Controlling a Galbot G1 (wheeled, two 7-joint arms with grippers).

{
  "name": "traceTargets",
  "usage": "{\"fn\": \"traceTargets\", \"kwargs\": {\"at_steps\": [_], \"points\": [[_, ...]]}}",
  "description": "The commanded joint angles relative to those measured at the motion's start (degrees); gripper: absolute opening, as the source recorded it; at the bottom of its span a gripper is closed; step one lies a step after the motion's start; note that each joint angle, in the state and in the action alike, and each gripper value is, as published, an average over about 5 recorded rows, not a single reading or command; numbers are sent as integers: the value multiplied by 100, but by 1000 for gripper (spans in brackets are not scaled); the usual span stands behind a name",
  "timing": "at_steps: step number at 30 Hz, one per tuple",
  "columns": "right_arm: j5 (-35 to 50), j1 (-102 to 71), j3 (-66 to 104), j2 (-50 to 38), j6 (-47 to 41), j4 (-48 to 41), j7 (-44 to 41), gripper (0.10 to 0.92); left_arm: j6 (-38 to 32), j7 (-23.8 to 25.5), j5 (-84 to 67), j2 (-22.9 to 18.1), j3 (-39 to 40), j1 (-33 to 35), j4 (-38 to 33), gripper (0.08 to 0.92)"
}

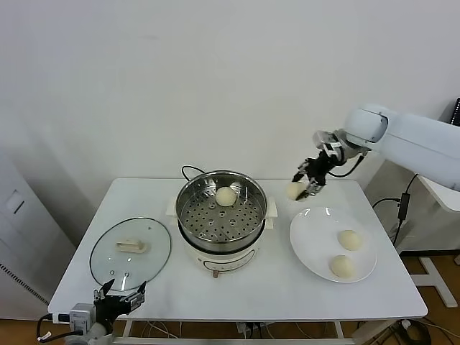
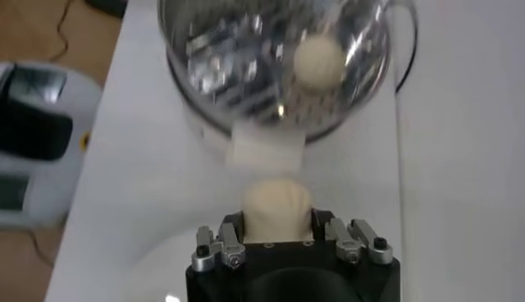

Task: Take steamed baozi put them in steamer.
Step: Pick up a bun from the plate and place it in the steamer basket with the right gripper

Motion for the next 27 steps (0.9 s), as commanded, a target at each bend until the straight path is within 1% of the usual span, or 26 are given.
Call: {"fn": "traceTargets", "kwargs": {"at_steps": [1,4,12,18,27], "points": [[1389,427,-110,608,-983,607,889,509,23,-12,0,19,14,-18,-4,823],[1620,276,-40,870,-1178,619,1208,509,23,-13,-1,44,31,-40,17,823],[1784,-197,100,1608,-1658,371,2008,509,13,-23,-9,109,26,-72,53,823],[1856,-606,204,2068,-1776,140,2240,509,17,-29,-20,139,19,-96,51,823],[1827,-1154,294,2517,-1865,-248,2482,509,13,-35,-29,175,13,-97,58,823]]}}
